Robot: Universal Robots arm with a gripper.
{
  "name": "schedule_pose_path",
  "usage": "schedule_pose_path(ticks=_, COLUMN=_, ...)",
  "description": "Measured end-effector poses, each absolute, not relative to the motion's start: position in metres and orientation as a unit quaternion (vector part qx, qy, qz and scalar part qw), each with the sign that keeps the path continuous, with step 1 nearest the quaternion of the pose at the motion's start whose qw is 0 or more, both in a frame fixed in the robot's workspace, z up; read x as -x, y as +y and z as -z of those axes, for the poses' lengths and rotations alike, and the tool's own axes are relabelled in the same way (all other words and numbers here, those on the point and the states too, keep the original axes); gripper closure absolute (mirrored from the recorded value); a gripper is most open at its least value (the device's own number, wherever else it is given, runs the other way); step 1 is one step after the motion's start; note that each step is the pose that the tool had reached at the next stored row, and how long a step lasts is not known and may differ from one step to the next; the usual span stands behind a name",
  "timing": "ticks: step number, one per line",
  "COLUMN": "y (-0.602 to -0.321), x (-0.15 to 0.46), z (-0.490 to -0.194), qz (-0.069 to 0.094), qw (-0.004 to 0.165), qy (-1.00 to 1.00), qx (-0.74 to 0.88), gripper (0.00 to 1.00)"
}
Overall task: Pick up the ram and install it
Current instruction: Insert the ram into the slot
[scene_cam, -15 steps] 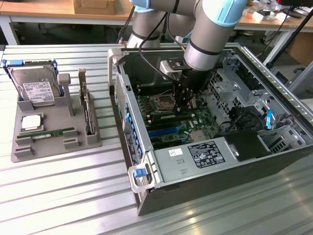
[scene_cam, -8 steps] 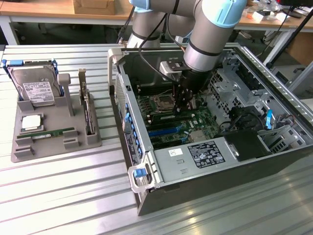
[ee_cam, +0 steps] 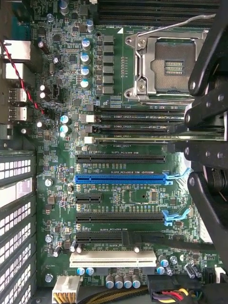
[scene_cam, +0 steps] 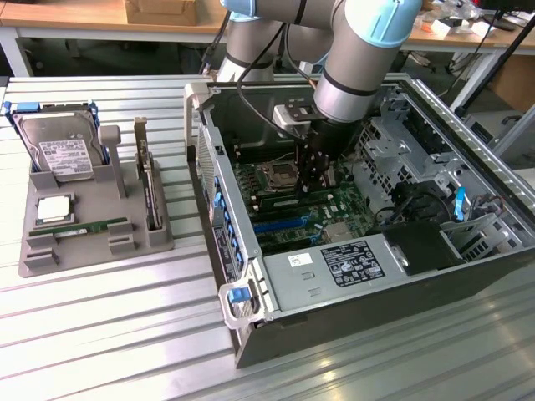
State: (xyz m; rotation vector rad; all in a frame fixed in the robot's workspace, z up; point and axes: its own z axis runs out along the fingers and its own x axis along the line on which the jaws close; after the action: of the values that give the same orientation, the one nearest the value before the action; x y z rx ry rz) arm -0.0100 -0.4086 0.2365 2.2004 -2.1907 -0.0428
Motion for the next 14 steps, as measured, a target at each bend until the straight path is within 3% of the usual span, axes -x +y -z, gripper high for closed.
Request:
schedule_pose_path(ticks=3, y=-0.409, x=0.010, z=-0.238, qz=0.013, qw=0.019, qy=-0.705, qx=-0.708, gripper=0.81)
schedule_pose_path(ticks=5, y=-0.408, x=0.010, z=-0.255, qz=0.011, qw=0.020, qy=-0.705, qx=-0.708, gripper=0.81)
schedule_pose_path(ticks=6, y=-0.408, x=0.010, z=-0.256, qz=0.011, qw=0.020, qy=-0.705, qx=-0.708, gripper=0.89)
schedule_pose_path(ticks=7, y=-0.408, x=0.010, z=-0.256, qz=0.011, qw=0.020, qy=-0.705, qx=-0.708, gripper=0.90)
schedule_pose_path(ticks=14, y=-0.409, x=-0.040, z=-0.254, qz=0.023, qw=0.032, qy=-0.705, qx=-0.708, gripper=0.90)
